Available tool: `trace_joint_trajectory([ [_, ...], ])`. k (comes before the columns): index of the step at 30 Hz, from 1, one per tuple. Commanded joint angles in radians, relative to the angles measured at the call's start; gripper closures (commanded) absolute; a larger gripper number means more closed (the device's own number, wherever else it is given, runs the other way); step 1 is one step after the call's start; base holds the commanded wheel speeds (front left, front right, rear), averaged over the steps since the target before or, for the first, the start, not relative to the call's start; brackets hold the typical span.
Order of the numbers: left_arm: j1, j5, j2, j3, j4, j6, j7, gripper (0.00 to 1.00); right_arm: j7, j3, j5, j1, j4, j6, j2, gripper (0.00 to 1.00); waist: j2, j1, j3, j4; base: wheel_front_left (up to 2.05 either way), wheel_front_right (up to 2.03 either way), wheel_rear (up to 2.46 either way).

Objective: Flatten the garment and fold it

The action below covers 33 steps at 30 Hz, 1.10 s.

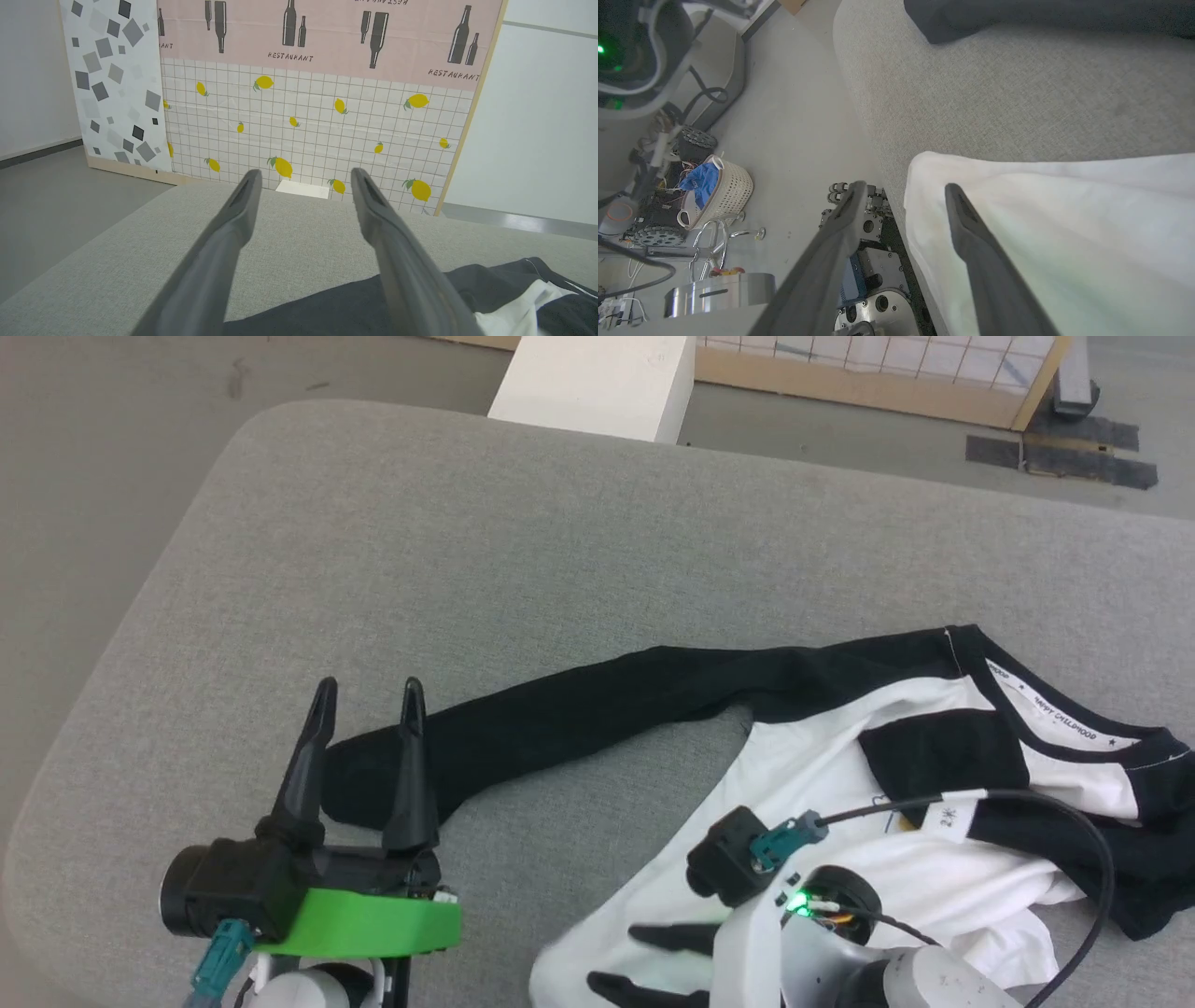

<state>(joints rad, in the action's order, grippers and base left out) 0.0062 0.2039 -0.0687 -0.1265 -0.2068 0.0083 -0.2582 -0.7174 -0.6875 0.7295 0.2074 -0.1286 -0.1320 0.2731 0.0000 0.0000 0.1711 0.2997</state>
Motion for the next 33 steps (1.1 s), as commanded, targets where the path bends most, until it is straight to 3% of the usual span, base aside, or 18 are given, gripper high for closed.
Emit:
trace_joint_trajectory([
  [1, 0.013, 0.003, -0.001, -0.003, 0.001, -0.004, -0.004, 0.00, 0.022, 0.006, -0.001, 0.016, 0.002, 0.001, -0.003, 0.00, 0.0000, 0.0000, -0.013, -0.006, 0.00, 0.00, 0.00],
  [7, 0.024, -0.003, -0.013, -0.009, -0.001, -0.006, -0.002, 0.00, 0.166, 0.120, -0.053, 0.015, -0.020, 0.001, -0.017, 0.00, 0.0000, 0.0000, -0.053, -0.051, 0.00, 0.00, 0.00],
  [14, 0.047, -0.011, -0.021, -0.025, -0.019, -0.004, 0.002, 0.00, 0.372, 0.386, -0.271, -0.084, -0.087, 0.001, -0.039, 0.00, 0.0000, 0.0000, -0.068, -0.120, 0.00, 0.00, 0.00],
  [24, 0.054, -0.024, -0.034, -0.043, -0.025, -0.002, 0.009, 0.00, 0.552, 0.781, -0.456, -0.340, -0.229, 0.001, -0.201, 0.00, 0.0000, 0.0000, -0.043, -0.198, 0.00, 0.00, 0.00],
  [33, -0.141, -0.067, -0.095, -0.081, 0.046, -0.057, 0.128, 0.00, 0.601, 0.866, -0.446, -0.362, -0.284, 0.001, -0.222, 0.00, 0.0000, 0.0000, 0.042, -0.238, 0.00, 0.00, 0.00],
])
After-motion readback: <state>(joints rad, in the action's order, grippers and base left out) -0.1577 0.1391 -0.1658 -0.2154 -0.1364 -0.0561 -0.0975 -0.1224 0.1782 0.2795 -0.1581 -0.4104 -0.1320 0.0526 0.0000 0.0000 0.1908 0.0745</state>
